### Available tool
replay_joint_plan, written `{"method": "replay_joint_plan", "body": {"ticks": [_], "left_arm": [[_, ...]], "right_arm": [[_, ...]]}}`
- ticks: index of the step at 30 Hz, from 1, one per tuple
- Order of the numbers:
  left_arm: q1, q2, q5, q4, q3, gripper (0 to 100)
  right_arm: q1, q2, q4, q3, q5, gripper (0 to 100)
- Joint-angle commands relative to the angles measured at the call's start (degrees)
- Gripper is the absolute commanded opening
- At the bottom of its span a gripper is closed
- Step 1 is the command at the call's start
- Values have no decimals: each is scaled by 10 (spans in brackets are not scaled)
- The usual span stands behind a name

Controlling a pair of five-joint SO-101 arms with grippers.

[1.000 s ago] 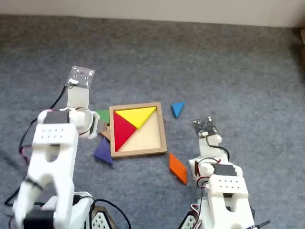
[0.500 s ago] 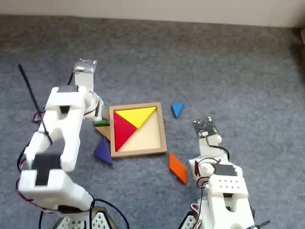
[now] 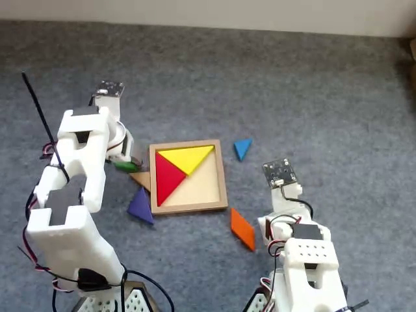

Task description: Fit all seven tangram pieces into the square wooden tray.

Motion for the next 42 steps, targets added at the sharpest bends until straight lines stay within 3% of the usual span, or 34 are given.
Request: {"method": "replay_joint_plan", "body": {"ticks": [1, 5, 11, 15, 22, 32, 42], "left_arm": [[11, 0, -29, 8, -24, 247], [33, 1, -73, 11, -18, 196], [49, -4, -76, 11, -9, 162], [68, -21, -76, 69, -31, 143], [157, -139, -73, 161, -31, 143], [282, -255, -27, 171, 47, 143], [167, -261, -27, 171, 26, 146]], "right_arm": [[6, -5, -9, 2, -3, 23], [6, -5, -9, 2, -3, 23], [7, -5, -9, 2, -3, 23], [7, -9, -11, 15, -3, 23], [7, -9, -11, 15, -3, 23], [7, -9, -11, 16, -3, 23], [7, -9, -11, 17, -3, 23]]}}
